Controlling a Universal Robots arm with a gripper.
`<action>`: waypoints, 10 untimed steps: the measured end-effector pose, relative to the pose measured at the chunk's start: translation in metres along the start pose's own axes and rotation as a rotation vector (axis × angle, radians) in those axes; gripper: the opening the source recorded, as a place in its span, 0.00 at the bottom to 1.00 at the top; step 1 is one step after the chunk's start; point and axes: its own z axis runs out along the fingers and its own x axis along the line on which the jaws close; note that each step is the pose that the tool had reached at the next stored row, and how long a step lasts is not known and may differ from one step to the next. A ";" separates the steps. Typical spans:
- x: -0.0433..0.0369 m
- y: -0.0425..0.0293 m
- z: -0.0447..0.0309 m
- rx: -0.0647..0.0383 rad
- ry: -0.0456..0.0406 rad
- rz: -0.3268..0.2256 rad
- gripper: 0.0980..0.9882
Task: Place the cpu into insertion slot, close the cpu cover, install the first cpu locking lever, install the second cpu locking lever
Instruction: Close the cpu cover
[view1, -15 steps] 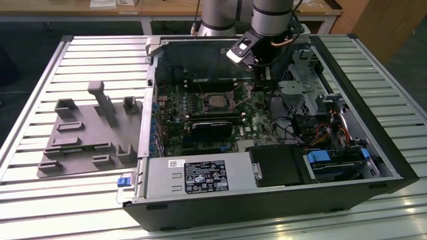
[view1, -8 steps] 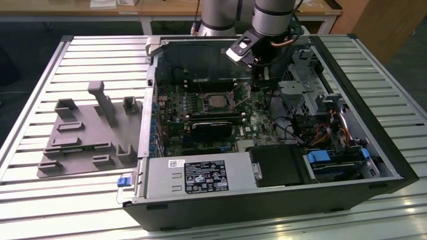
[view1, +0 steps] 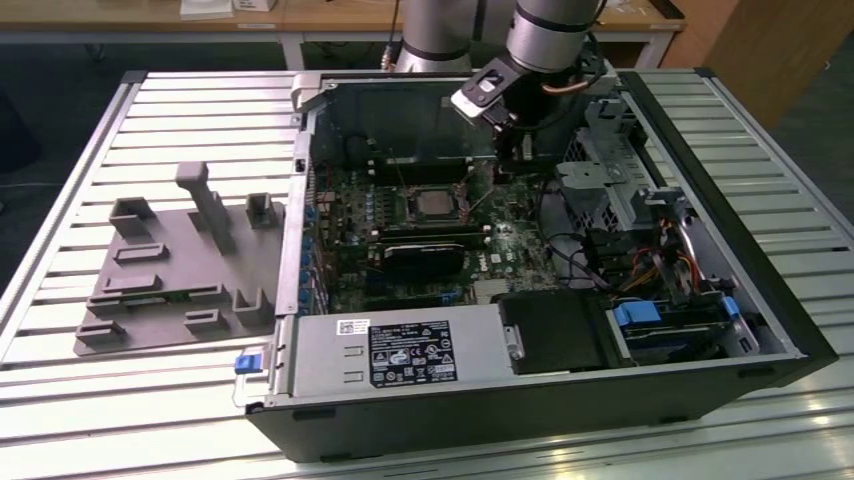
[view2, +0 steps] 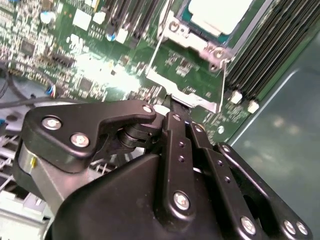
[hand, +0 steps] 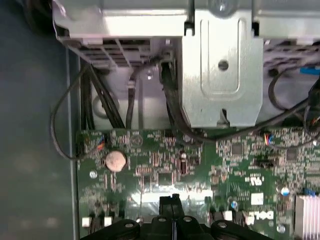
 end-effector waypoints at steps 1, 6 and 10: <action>0.0000 0.0001 0.0001 0.013 -0.0006 0.000 0.00; 0.0000 0.0001 0.0001 0.022 -0.0010 0.000 0.00; 0.0000 -0.0026 0.0004 0.020 -0.0008 -0.001 0.00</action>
